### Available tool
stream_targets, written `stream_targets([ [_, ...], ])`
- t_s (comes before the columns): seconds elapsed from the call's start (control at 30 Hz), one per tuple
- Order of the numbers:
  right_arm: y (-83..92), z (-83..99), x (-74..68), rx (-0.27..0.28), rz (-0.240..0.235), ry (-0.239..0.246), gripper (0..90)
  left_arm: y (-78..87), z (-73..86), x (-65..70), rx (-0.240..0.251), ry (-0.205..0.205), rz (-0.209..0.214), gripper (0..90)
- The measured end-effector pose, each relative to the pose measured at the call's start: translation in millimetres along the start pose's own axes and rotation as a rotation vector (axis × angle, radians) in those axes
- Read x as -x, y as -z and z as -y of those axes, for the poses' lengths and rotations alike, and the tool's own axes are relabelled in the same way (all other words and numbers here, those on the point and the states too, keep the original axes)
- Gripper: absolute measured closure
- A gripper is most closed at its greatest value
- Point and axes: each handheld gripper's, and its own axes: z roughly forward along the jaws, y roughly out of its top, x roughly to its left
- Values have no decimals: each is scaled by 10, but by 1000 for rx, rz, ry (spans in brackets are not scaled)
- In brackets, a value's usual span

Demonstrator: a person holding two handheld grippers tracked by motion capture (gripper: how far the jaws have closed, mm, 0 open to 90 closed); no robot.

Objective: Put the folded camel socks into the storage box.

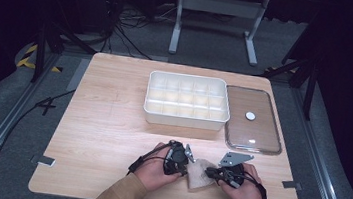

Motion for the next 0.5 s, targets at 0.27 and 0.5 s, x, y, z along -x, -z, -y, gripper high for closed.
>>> stream_targets([
  [0.27, -1, -12, -62, -7, 36, 30, 850, -16, -56, 69, 27, -54, -35, 897],
  [0.5, 86, -54, -112, 15, 32, 83, 877, 8, -81, 81, 46, -68, -18, 896],
])
